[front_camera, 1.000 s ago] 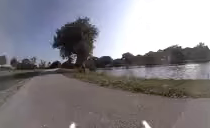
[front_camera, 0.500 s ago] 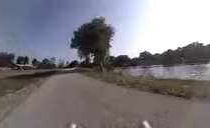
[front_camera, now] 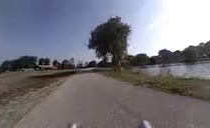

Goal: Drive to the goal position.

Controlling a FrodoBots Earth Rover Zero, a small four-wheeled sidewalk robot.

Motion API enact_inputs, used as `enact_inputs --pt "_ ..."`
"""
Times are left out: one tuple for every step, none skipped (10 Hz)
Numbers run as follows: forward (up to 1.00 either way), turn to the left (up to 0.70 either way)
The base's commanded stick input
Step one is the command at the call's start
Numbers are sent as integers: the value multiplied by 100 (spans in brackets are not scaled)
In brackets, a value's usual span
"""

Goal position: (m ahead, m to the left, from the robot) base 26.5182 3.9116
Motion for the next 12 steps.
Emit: enact_inputs --pt "95 2" --pt "97 3" --pt "99 25" --pt "99 40" --pt "99 40" --pt "99 14" --pt "99 2" --pt "99 2" --pt "98 2" --pt "98 2" --pt "98 8" --pt "99 16"
